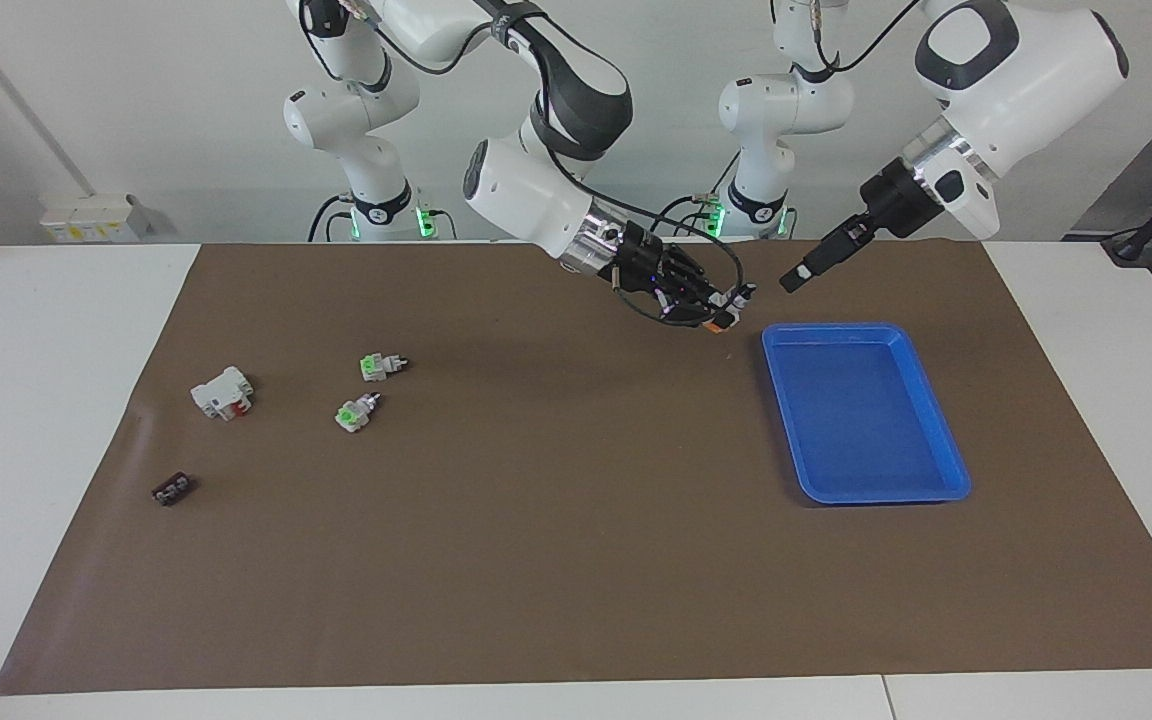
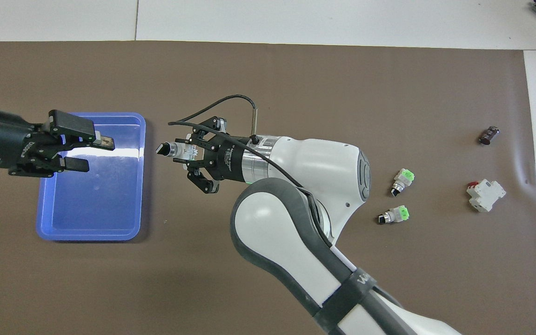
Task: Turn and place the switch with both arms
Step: 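Hold the connector with the right gripper while the left gripper reaches it, then align the open left gripper around the connector held by the right gripper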
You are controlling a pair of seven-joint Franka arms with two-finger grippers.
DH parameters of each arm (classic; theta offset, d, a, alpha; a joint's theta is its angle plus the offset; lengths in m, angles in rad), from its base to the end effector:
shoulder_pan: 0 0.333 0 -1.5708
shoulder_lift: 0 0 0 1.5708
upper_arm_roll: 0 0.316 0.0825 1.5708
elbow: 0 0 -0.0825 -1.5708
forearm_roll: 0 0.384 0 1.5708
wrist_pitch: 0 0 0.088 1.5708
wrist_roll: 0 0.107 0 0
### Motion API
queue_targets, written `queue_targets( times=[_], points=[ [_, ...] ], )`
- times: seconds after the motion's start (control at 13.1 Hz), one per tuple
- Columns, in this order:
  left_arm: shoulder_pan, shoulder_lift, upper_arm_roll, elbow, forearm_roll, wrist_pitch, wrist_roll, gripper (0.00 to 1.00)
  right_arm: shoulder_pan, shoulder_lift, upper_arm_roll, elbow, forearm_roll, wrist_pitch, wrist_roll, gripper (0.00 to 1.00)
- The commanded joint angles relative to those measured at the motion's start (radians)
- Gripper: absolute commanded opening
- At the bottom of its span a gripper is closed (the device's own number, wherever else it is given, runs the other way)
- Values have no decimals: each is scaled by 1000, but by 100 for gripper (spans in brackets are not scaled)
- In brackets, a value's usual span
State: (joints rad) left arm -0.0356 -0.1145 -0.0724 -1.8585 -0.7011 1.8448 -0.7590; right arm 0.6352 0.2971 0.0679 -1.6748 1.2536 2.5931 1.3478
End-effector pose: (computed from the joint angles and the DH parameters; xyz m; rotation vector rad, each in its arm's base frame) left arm 0.5311 -0.1109 0.5917 2.2749 0.9792 -0.2519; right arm 0.5382 0.4254 0.4891 -1.4982 1.5110 0.6427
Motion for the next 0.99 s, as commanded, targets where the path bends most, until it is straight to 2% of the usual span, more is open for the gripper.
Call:
queue_targets(
  times=[0.0,0.38,0.92],
  points=[
    [-7,-47,8,-57,-84,51,-173,43,0,-13,25,4,20,36,17,0],
    [-9,-40,6,-51,-103,86,-345,36,0,-15,39,3,20,76,16,0],
    [-24,-39,6,-53,-94,105,-491,36,0,-15,39,3,20,78,14,0]
  ],
)
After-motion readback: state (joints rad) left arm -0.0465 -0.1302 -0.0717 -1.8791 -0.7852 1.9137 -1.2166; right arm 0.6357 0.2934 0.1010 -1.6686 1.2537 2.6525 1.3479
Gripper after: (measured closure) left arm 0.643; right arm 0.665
